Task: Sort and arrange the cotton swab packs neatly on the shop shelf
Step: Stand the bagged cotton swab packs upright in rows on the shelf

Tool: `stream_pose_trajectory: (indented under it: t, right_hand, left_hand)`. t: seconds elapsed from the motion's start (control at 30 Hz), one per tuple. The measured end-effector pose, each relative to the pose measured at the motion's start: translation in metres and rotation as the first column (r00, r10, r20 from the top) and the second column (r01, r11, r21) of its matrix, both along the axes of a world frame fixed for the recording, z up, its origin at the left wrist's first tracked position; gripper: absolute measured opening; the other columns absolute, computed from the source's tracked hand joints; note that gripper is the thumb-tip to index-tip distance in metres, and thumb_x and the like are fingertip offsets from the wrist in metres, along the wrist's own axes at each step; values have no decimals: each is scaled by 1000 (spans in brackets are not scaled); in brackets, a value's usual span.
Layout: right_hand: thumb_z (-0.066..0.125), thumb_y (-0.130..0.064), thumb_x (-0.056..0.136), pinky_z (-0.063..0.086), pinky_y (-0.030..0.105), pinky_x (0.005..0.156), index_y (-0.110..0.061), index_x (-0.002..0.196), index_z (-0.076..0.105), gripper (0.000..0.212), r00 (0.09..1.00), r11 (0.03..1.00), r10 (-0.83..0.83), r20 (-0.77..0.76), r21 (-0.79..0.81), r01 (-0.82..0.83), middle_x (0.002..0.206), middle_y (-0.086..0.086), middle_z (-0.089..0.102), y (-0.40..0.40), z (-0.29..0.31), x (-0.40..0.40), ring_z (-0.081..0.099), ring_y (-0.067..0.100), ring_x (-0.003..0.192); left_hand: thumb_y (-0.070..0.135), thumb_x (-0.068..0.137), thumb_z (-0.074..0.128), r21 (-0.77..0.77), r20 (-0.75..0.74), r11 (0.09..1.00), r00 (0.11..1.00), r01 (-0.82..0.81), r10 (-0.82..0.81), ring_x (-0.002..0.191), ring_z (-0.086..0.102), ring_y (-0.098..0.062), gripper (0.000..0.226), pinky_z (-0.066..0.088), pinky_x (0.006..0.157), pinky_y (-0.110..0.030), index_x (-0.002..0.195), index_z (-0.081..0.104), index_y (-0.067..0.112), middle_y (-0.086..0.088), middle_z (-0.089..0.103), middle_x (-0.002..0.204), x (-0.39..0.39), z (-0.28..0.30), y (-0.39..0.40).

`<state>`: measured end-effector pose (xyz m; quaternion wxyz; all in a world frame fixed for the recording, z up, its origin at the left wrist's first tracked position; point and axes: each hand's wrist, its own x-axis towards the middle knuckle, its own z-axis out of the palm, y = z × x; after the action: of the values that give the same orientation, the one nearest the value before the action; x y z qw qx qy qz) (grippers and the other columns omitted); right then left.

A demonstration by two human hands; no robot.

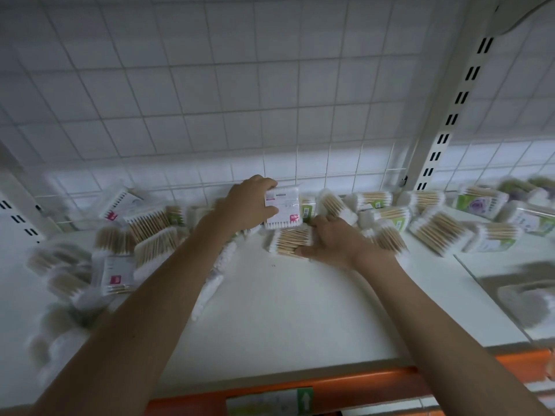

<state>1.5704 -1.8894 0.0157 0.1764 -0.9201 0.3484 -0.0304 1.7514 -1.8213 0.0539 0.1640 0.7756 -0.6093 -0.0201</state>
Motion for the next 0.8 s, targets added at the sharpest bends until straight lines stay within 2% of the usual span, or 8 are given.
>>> stream_pose_trajectory:
  t: [0.1, 0.23, 0.3, 0.4, 0.53, 0.6, 0.73, 0.8]
  right_hand:
    - [68, -46, 77, 37, 25, 75, -13, 122, 42, 61, 996, 998, -36, 81, 48, 32, 119, 7, 55, 3, -2, -1, 54, 22, 107]
    - [77, -32, 71, 35, 20, 74, -15, 122, 42, 63, 969, 990, -105, 223, 112, 82, 120, 4, 38, 6, -5, -10, 47, 14, 92]
    - [78, -24, 71, 34, 14, 77, -14, 132, 37, 74, 941, 984, -151, 302, 140, 113, 124, 6, 32, 10, -5, -17, 48, 17, 94]
    - [79, -20, 69, 37, 17, 88, -14, 134, 36, 79, 904, 975, -207, 375, 161, 156, 118, 3, 31, 18, -2, -31, 51, 22, 102]
    - [78, -19, 69, 32, 8, 64, -20, 117, 46, 58, 872, 987, -162, 461, 89, 137, 100, 0, 45, 28, 6, -56, 47, 6, 77]
    - [77, -23, 73, 33, 11, 62, -26, 113, 47, 50, 853, 987, -162, 497, 101, 128, 101, -1, 50, 30, 12, -71, 47, 4, 76]
    - [70, -31, 80, 42, 11, 60, -32, 114, 45, 42, 800, 989, -144, 582, 99, 106, 112, -8, 48, 24, 27, -108, 57, 7, 77]
    - [66, -32, 82, 44, 13, 63, -30, 118, 45, 42, 793, 995, -98, 602, 42, 91, 113, -8, 47, 17, 34, -130, 57, 7, 78]
  left_hand:
    - [19, 82, 65, -111, -67, 994, 998, 0, -8, 106, 51, -23, 57, 38, 86, -27, 134, 44, 10, -7, 48, 122, -2, -7, 9]
    - [10, 77, 68, -252, -223, 967, 974, -19, -39, 90, 48, -12, 50, 32, 65, -2, 124, 54, 10, -5, 50, 112, -9, -10, 24]
    - [7, 76, 68, -306, -268, 952, 962, -26, -60, 88, 49, -12, 43, 32, 66, -6, 117, 58, 10, -4, 52, 108, -15, -10, 32]
    - [7, 78, 66, -374, -289, 927, 952, -9, -107, 89, 51, -10, 32, 34, 70, -10, 109, 60, 12, 1, 58, 104, -30, -8, 46]
    - [9, 80, 65, -437, -325, 899, 938, -34, -123, 83, 50, 4, 28, 35, 69, -2, 106, 61, 19, 11, 61, 99, -57, -2, 60]
    - [12, 81, 65, -464, -318, 885, 939, -35, -130, 84, 49, 10, 28, 34, 71, -2, 107, 61, 20, 16, 59, 97, -72, 4, 64]
    - [14, 80, 68, -502, -232, 865, 965, -13, -121, 83, 52, 4, 28, 39, 75, -10, 107, 62, 20, 17, 60, 98, -100, 18, 67]
    - [13, 78, 70, -522, -200, 852, 975, -21, -99, 80, 52, 11, 28, 37, 72, -4, 105, 63, 19, 23, 57, 91, -116, 25, 65]
